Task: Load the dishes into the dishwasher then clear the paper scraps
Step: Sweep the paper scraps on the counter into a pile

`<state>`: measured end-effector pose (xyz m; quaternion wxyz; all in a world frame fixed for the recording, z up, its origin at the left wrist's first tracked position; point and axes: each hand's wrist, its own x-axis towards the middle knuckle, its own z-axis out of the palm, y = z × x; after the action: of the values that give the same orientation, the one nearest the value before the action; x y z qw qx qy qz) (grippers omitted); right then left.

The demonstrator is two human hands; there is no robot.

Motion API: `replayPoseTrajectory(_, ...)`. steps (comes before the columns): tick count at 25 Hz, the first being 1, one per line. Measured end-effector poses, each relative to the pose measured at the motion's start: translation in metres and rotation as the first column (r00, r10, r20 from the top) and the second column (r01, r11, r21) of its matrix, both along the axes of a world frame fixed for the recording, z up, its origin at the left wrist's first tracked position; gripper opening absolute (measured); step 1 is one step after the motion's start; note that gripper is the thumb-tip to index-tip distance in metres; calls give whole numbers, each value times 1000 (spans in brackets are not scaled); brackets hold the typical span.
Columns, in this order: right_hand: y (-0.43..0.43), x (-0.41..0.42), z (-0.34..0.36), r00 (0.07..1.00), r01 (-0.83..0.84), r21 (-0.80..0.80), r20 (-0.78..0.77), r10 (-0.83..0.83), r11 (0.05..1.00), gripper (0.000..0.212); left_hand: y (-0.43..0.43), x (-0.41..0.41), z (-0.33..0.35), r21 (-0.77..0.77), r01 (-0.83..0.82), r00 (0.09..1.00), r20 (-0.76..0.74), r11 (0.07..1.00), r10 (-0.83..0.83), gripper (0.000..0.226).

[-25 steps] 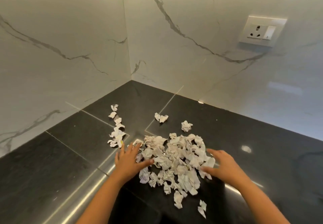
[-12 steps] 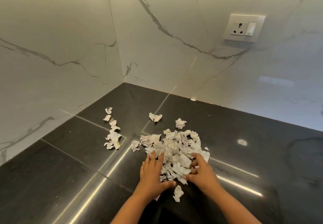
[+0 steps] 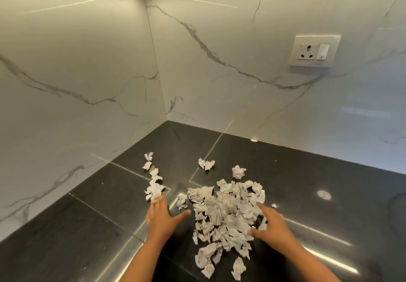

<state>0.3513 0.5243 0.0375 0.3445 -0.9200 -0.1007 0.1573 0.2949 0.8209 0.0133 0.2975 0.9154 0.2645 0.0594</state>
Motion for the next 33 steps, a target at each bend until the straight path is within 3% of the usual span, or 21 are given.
replayPoseTrajectory(3, 23, 8, 6, 999, -26, 218, 25, 21, 976, 78, -28, 18, 3, -123, 245, 968, 81, 962, -236, 104)
replayPoseTrajectory(5, 21, 21, 13, 993, 39, 274, 96, -68, 961, 64, -28, 24, 0, -132, 273, 953, 174, 953, -249, 95)
replayPoseTrajectory(8, 5, 51, 7, 969, 184, 85, 155, -195, 979, 64, -4, 31, -1, -55, 113, 976, 191, 992, -101, 98)
replayPoseTrajectory(11, 10, 62, -10, 992, 111, -75, 74, -105, 991, 75, 30, 35, -7, 49, -43, 996, 80, 998, 39, 104)
replayPoseTrajectory(14, 31, 63, -11, 996, -1, 133, 86, -11, 991, 60, 49, 29, -12, 104, -75, 997, 28, 992, 72, 109)
replayPoseTrajectory(16, 40, 77, -3, 977, 74, 216, 178, -114, 973, 39, 57, 27, -12, 91, -107, 993, 61, 990, 102, 112)
replayPoseTrajectory(18, 45, 99, 1, 963, 143, 167, 204, -176, 975, 42, 64, 32, -9, 86, -160, 985, 80, 983, 153, 115)
replayPoseTrajectory(20, 53, 113, 0, 992, 22, 55, 122, -28, 998, 55, 70, 41, -5, 120, -177, 984, 44, 977, 173, 121)
replayPoseTrajectory(22, 62, 121, 0, 996, -82, 119, 42, 77, 989, 36, 73, 51, -3, 163, -159, 987, -6, 974, 163, 126)
replayPoseTrajectory(23, 67, 122, 5, 997, -68, 207, 48, 59, 976, 19, 77, 55, -3, 141, -164, 986, -2, 976, 166, 127)
replayPoseTrajectory(25, 73, 133, 9, 988, 54, 332, 117, -98, 942, 9, 88, 66, -2, 35, -202, 978, 48, 979, 201, 125)
replayPoseTrajectory(27, 77, 152, 8, 988, 61, 305, 115, -101, 950, 25, 108, 79, 1, -12, -192, 979, 66, 981, 192, 119)
replayPoseTrajectory(30, 96, 172, 1, 971, -234, 143, -6, 237, 962, 62, 134, 106, 2, 23, -135, 991, -8, 991, 136, 116)
replayPoseTrajectory(33, 116, 184, -16, 876, -468, -161, 47, 480, 869, 87, 151, 142, 7, 25, -78, 995, -52, 997, 80, 114)
